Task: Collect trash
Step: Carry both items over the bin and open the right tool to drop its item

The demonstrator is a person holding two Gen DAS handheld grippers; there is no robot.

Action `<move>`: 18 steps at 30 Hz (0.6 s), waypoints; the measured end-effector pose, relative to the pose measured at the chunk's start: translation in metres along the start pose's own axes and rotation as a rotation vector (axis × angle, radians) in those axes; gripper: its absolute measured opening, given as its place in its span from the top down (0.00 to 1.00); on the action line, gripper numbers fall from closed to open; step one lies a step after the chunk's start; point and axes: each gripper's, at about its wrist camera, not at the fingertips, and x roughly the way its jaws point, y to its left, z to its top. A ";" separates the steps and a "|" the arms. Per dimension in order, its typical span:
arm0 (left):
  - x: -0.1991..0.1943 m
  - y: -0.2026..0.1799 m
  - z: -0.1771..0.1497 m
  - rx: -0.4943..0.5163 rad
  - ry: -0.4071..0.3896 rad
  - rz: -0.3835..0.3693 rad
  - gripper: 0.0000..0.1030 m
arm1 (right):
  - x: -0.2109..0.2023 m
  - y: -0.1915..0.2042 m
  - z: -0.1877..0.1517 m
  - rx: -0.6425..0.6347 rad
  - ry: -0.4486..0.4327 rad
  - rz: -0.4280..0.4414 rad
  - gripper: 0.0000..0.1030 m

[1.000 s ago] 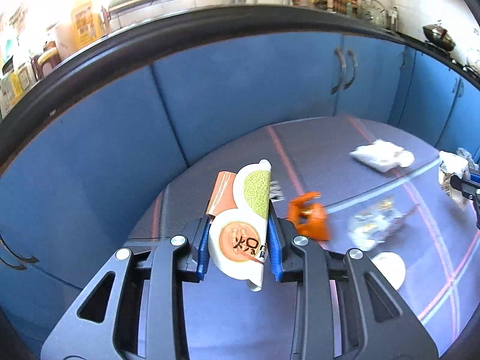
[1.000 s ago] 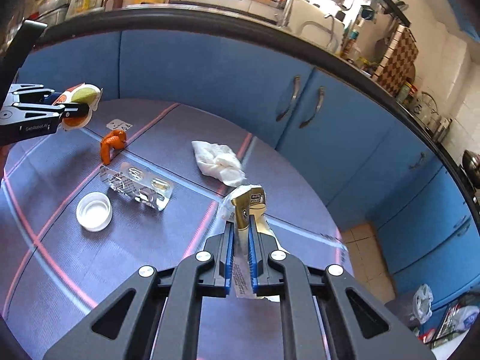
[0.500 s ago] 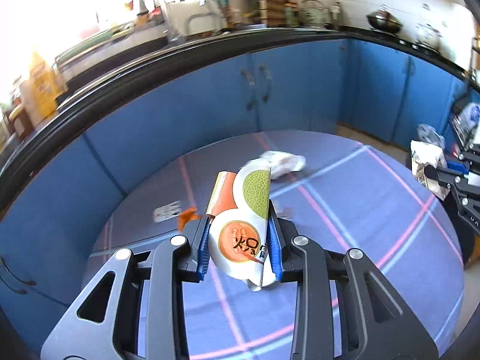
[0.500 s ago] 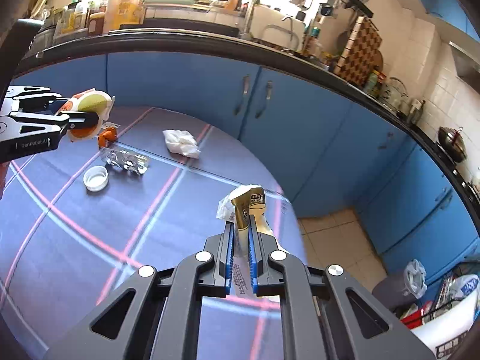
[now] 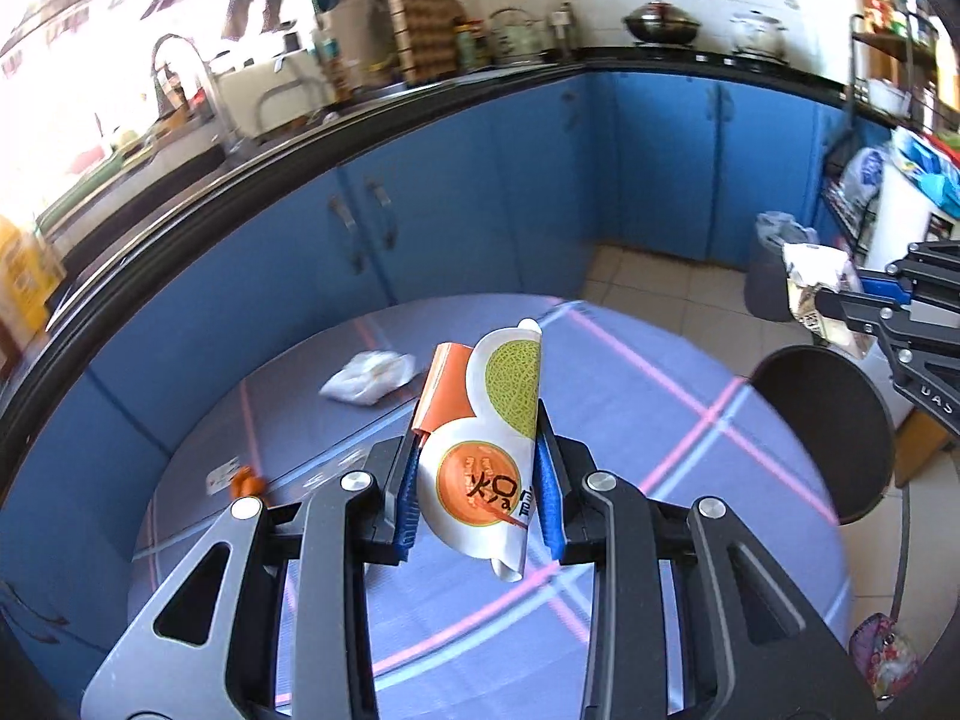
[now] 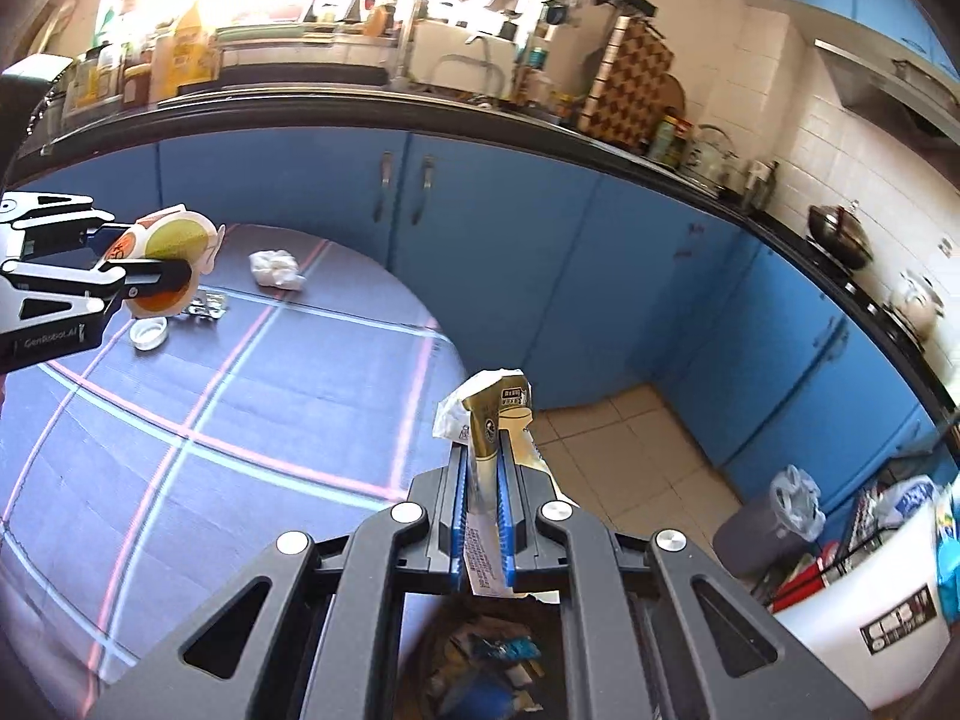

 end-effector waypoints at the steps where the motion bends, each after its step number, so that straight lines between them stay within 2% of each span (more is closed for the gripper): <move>1: -0.001 -0.006 0.003 0.009 -0.003 -0.006 0.69 | -0.003 -0.005 -0.003 0.007 -0.001 -0.008 0.91; 12: -0.006 -0.079 0.029 0.120 -0.033 -0.083 0.69 | -0.019 -0.059 -0.035 0.109 0.014 -0.082 0.91; 18: -0.002 -0.111 0.040 0.170 -0.040 -0.113 0.69 | -0.023 -0.079 -0.049 0.138 0.022 -0.092 0.91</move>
